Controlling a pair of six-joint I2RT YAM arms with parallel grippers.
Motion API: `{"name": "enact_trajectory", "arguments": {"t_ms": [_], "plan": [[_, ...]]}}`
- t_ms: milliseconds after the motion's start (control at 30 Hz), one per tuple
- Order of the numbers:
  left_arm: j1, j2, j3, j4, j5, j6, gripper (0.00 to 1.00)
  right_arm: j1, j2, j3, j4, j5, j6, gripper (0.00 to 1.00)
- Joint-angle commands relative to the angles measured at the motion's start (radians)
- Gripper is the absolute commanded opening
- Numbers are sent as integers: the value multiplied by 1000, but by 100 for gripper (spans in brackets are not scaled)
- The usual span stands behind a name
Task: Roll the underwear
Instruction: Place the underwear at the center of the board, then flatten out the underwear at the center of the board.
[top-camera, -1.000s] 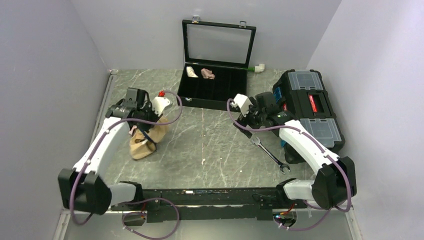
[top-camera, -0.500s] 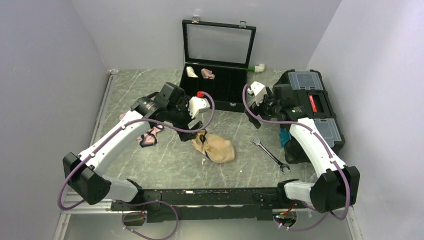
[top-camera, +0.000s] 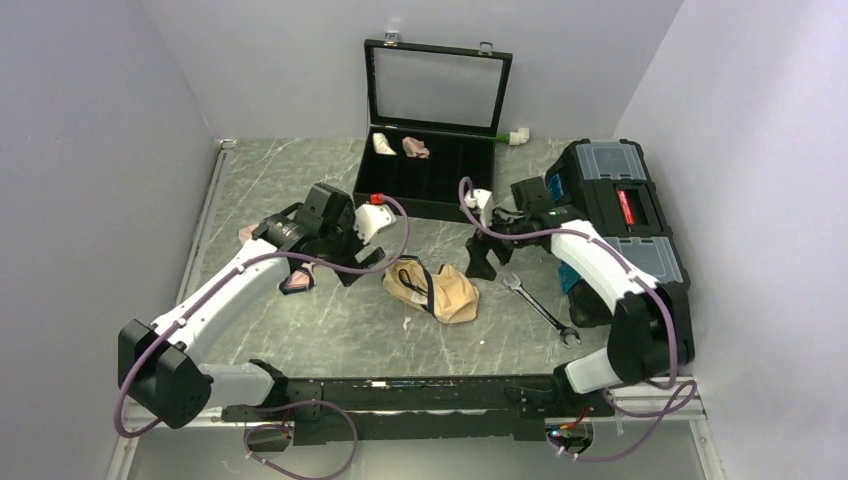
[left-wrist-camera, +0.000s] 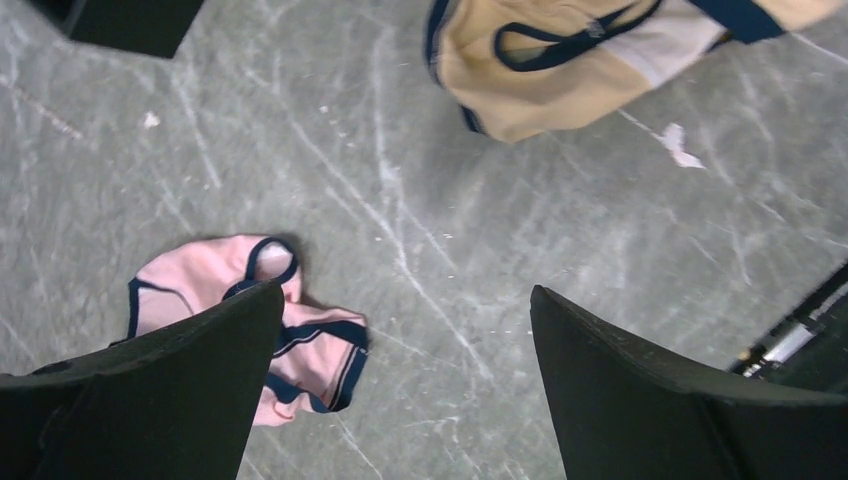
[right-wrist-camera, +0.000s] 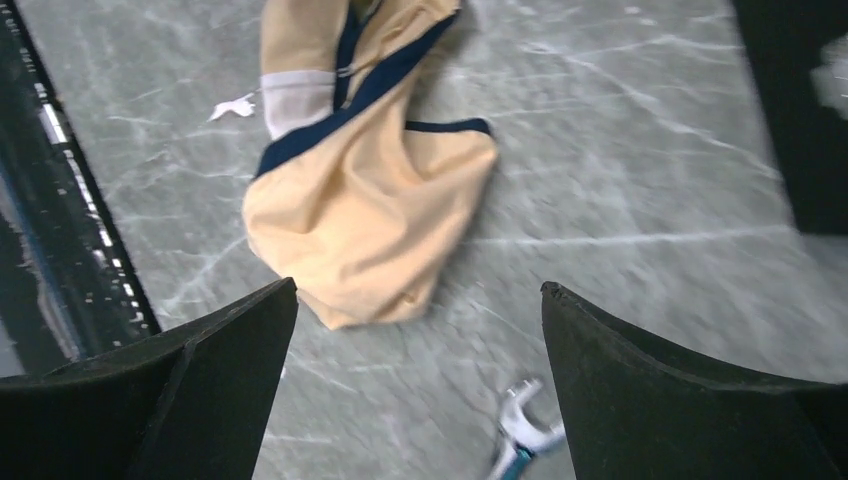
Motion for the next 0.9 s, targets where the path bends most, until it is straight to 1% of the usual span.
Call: {"name": "enact_trajectory", "arguments": {"t_ms": [0,133,200,267,400,533,567,633,700,767,867], "plan": [[101,29,-4,95,16,15,99,96,108,73,40,-65,62,93],[244,73,-8,101,90,-3,99,212,208,129,106,37,146,92],[312,70,-28,118,102,-8,99,239,260,163,128,58,199,92],[371,56,-54,136,98,-14,99,257,324,223,117,60,214,92],[447,24,-109,173,79,-17,99,292,434,288,115,103,226,91],[472,15,-136,203,66,-19,99,324,527,337,107,165,225,84],[473,17,-134,203,71,-18,99,331,547,349,103,182,225,81],[473,17,-132,204,81,-15,99,337,581,365,91,206,221,72],[473,14,-132,203,91,-4,99,339,595,377,79,208,221,57],[473,12,-134,202,100,6,99,337,600,396,55,196,219,45],[473,11,-148,216,110,27,99,339,596,440,4,185,209,33]]}}
